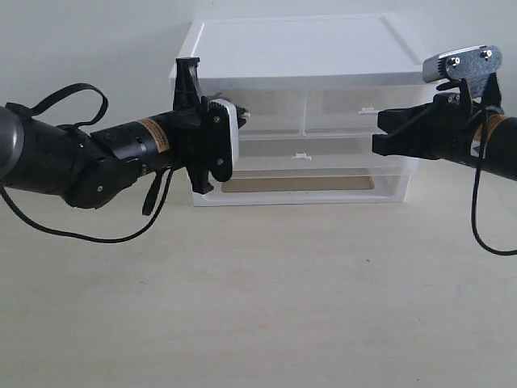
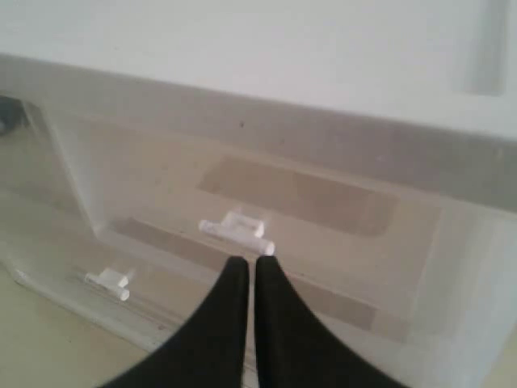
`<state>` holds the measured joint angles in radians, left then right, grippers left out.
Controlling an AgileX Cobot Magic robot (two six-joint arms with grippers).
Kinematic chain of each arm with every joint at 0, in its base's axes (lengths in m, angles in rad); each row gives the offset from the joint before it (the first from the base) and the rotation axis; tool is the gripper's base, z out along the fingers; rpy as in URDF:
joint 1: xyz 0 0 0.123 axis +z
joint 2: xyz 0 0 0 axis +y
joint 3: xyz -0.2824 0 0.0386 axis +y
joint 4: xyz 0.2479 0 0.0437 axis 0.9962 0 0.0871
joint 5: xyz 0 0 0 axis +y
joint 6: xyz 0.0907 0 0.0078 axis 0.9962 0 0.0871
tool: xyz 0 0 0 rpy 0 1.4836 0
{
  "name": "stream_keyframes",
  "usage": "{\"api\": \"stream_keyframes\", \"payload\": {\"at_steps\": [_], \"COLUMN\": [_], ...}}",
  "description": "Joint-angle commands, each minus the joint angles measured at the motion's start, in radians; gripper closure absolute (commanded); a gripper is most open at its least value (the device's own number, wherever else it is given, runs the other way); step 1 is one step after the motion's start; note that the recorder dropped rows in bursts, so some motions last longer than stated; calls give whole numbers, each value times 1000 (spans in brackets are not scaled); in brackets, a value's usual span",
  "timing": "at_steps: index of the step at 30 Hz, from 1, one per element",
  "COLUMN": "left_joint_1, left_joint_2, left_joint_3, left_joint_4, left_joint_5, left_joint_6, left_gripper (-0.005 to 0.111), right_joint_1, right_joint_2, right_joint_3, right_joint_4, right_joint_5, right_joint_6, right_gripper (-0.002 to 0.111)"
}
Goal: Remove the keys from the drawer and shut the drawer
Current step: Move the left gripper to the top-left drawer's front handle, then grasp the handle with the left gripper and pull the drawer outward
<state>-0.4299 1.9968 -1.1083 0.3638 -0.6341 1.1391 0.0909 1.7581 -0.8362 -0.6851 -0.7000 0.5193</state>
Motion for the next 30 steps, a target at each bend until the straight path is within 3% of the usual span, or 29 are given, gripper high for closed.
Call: {"api": "stream_keyframes", "payload": {"at_steps": [1,10,20,30], "left_joint_1": [-8,-68,-146,-207], "left_joint_2": [4,-38,-175,-238], "left_joint_3": [-1,88,295,392], "left_joint_4": [-162,-173,-173,-289], "left_joint_5": [133,105,45,-5], "left_joint_6": [125,203,203,231], "left_gripper": [102,102,102,102], "right_joint_1": [1,1,1,1], "right_joint_2": [-2,-2,-2,-2], "right_joint_3": [-4,-4,-4,-4], "right_joint_4": [2,2,5,5], "right_joint_5": [0,-3,-10,-10], "right_joint_6": [-2,2,14,21], "right_gripper": [107,107,107,107]}}
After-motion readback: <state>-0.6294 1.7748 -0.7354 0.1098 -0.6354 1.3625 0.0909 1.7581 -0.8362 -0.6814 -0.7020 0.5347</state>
